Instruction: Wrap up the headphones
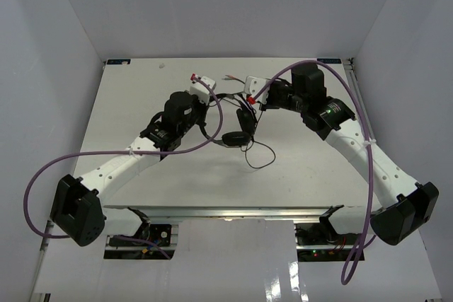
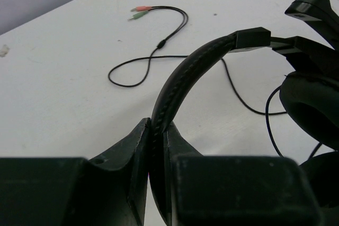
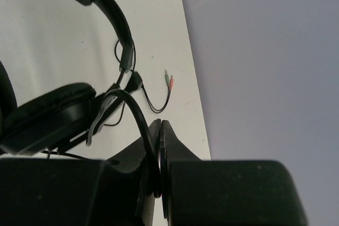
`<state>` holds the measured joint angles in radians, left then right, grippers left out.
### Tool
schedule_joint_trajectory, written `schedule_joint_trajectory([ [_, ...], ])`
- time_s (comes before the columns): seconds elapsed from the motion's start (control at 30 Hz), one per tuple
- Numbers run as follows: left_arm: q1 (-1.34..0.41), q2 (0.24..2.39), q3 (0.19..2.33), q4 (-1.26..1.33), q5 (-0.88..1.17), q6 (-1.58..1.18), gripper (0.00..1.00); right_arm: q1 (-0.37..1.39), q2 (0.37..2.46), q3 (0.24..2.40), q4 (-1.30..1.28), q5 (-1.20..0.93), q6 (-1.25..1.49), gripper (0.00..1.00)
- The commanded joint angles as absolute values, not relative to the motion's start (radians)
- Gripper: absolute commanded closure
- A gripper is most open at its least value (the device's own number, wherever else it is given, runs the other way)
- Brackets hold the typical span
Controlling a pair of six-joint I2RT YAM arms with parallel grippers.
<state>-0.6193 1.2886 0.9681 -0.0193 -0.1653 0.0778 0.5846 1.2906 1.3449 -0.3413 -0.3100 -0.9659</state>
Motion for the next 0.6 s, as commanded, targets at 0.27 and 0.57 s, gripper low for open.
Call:
schedule_joint_trajectory([
  [0.27,-0.621,1.19,0.941,0.021,-0.226,0.162,1.0,0.597,1.252,1.442,-0.501,-0.431,-1.092,0.92],
  [0.57,-0.627,1.186,0.986,0.018,-0.043,0.237,1.0,0.651,1.318,1.418,-0.423,-0.463,-1.052,0.92],
])
